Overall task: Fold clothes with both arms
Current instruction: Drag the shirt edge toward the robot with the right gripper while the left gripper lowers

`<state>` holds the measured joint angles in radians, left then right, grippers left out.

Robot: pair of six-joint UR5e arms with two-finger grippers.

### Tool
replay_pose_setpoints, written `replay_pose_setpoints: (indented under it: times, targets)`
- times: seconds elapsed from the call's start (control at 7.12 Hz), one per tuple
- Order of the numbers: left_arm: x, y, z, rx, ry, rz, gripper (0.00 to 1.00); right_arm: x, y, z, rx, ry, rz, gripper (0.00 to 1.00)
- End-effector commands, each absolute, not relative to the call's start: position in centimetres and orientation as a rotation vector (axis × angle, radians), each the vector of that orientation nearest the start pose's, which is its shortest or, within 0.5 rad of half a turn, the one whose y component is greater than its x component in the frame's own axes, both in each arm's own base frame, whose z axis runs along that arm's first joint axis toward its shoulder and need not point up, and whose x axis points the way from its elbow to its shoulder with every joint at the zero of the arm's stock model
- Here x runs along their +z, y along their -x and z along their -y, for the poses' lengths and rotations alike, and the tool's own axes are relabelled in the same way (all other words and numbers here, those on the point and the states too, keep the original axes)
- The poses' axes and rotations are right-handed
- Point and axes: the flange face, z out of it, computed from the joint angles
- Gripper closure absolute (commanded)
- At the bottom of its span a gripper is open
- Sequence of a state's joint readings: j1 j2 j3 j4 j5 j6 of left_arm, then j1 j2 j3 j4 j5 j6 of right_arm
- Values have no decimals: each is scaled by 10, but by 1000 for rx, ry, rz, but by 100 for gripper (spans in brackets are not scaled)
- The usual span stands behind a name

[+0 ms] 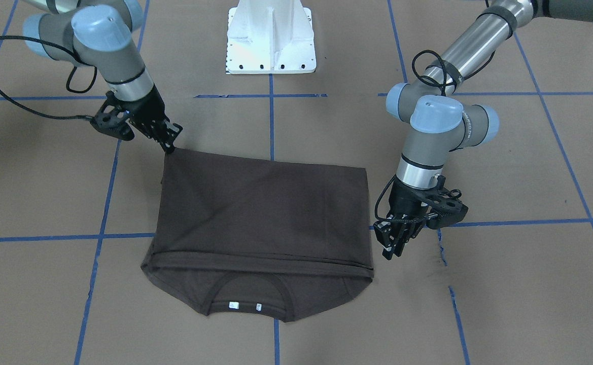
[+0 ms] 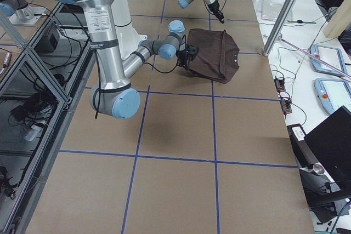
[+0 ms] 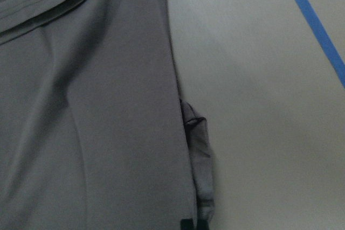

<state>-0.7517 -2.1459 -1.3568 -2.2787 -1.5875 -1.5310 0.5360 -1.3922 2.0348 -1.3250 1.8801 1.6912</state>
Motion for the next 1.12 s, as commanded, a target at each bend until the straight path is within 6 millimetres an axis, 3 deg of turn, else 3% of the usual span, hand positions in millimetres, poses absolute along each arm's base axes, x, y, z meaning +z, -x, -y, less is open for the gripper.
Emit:
replay_pose_setpoints:
  times: [0.0, 0.14, 0.28, 0.42, 0.56, 0.7, 0.98]
  targets:
    - [319, -443, 589, -626, -414, -1054, 65, 308, 388, 241, 391, 307, 953, 100]
    - [313, -442, 584, -611, -397, -1074, 65, 306, 406, 202, 318, 356, 935, 100]
    - [314, -445, 579, -581, -354, -1089, 65, 303, 406, 198, 309, 359, 943, 83]
    - [296, -443, 571, -561, -331, -1130, 65, 303, 405, 200, 321, 349, 942, 1]
    - [291, -435, 554, -582, -262, -1173, 65, 303, 401, 209, 349, 316, 949, 0]
    - [292, -429, 536, -602, -192, -1207, 64, 281, 381, 229, 431, 221, 1018, 0]
    - [285, -449, 445, -570, -64, -1273, 56, 264, 370, 286, 573, 58, 1074, 0]
